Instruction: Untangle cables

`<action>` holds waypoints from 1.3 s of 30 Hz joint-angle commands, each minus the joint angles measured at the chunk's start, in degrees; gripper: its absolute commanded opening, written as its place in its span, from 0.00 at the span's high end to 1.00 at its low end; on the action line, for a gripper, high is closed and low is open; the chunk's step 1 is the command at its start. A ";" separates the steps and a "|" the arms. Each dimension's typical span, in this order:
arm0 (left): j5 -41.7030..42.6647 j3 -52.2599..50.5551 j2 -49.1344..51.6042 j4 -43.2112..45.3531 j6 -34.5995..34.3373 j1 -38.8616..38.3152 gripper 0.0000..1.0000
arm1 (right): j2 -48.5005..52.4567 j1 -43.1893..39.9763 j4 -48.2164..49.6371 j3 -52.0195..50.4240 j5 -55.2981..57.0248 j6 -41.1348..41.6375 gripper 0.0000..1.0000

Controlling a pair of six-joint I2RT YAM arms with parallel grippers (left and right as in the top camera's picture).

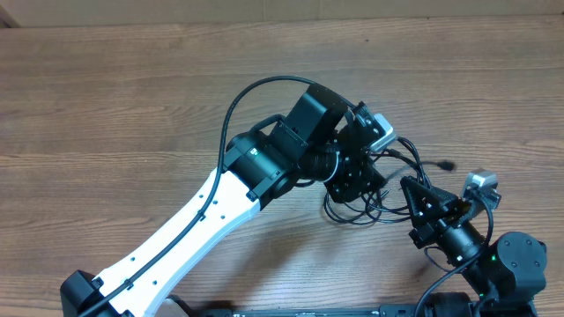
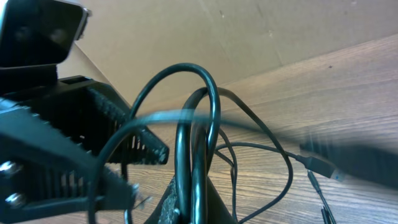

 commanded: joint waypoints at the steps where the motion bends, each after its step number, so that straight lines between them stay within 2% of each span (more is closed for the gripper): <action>1: 5.16 1.29 0.17 -0.17 3.65 -0.37 0.58 | -0.57 -0.11 -0.26 0.70 1.42 -0.20 0.96; 5: 5.18 1.29 0.17 -0.15 3.63 -0.37 0.67 | -0.57 -0.11 -0.57 0.70 2.36 -0.17 0.96; 9: 6.29 1.29 0.17 -0.13 3.63 -0.37 0.68 | -0.57 -0.11 -1.60 0.70 4.11 -0.17 0.96; 13: 10.21 1.29 0.17 -0.02 3.65 -0.37 0.62 | -0.57 -0.11 -1.77 0.70 4.63 -0.13 0.97; 17: 13.18 1.29 0.17 -0.74 4.17 -0.37 0.48 | -0.57 -0.11 -1.84 0.70 5.07 -0.13 0.96; 19: 13.97 1.29 0.17 -1.14 4.35 -0.37 0.48 | -0.57 -0.11 -1.81 0.70 5.05 -0.13 0.96; 20: 14.08 1.29 0.17 -1.22 4.35 -0.37 0.50 | -0.57 -0.11 -1.84 0.70 5.05 -0.13 0.96; 21: 14.03 1.29 0.17 -1.22 4.33 -0.37 0.58 | -0.57 -0.11 -1.84 0.70 5.05 -0.13 0.96; 23: 13.62 1.29 0.17 -1.01 4.33 -0.22 0.88 | -0.57 -0.11 -1.84 0.70 5.05 -0.13 0.94; 24: 12.68 1.29 0.17 -1.01 4.26 -0.20 0.96 | -0.57 -0.11 -1.84 0.70 5.05 -0.13 0.90; 25: 11.15 1.29 0.17 -1.05 4.26 -0.07 0.96 | -0.57 -0.11 -1.84 0.70 5.05 -0.15 0.84; 28: 6.29 1.29 0.17 -1.01 2.78 0.42 0.96 | -0.57 -0.11 -1.88 0.70 5.05 -0.15 0.42; 29: 4.46 1.29 0.17 -1.01 1.70 0.63 0.96 | -0.57 -0.11 -1.99 0.70 5.05 -0.15 0.23; 31: 1.18 1.29 0.13 -1.03 -0.76 1.11 0.96 | -0.57 -0.11 -2.12 0.70 5.07 -0.17 0.05; 35: -0.52 1.29 0.13 -1.03 -2.84 2.75 0.96 | -0.57 -0.11 -2.19 0.70 5.07 -0.20 0.00; 39: -0.81 1.29 0.13 -1.05 -4.15 4.26 0.96 | -0.57 -0.11 -2.51 0.70 5.55 -0.20 0.00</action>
